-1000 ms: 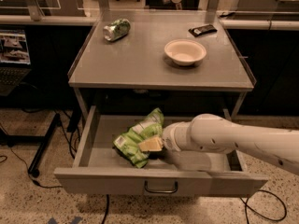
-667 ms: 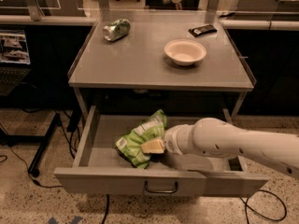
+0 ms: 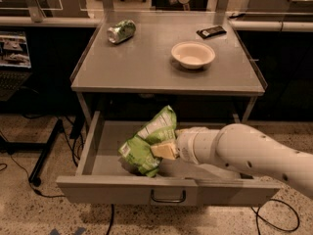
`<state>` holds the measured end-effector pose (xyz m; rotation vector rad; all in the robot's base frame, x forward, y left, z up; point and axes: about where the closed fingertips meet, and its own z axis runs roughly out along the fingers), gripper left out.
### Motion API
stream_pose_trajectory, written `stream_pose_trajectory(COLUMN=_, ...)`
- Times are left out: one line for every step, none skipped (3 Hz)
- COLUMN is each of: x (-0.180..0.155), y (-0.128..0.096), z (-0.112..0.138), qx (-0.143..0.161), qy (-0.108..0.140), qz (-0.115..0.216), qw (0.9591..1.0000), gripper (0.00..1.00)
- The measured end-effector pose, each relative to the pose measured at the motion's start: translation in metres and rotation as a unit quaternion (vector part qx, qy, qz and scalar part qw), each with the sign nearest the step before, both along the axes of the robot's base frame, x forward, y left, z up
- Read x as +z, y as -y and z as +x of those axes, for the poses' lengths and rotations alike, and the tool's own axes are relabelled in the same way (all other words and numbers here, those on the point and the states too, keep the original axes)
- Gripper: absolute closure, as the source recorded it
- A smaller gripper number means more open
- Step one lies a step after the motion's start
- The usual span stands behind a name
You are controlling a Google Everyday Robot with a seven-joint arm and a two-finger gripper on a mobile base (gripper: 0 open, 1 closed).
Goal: Pick green rice chip bag from top drawer and place on counter
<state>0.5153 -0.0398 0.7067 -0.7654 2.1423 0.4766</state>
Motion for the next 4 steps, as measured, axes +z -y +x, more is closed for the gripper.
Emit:
stream_pose_trajectory(x=0.058, y=-0.006, z=0.001, qx=0.048, qy=0.044, qz=-0.001, qw=0.9979, gripper=1.00)
stream_pose_trajectory(x=0.113, y=-0.020, z=0.014, qx=0.109, qy=0.065, qz=0.006, qw=0.9920, gripper=1.00)
stream_pose_trajectory(x=0.154, y=-0.033, z=0.034, qx=0.149, qy=0.071, qz=0.006, qw=0.9862, gripper=1.00)
stream_pose_trajectory(x=0.186, y=-0.049, z=0.077, qx=0.164, qy=0.059, qz=0.018, qw=0.9846, gripper=1.00)
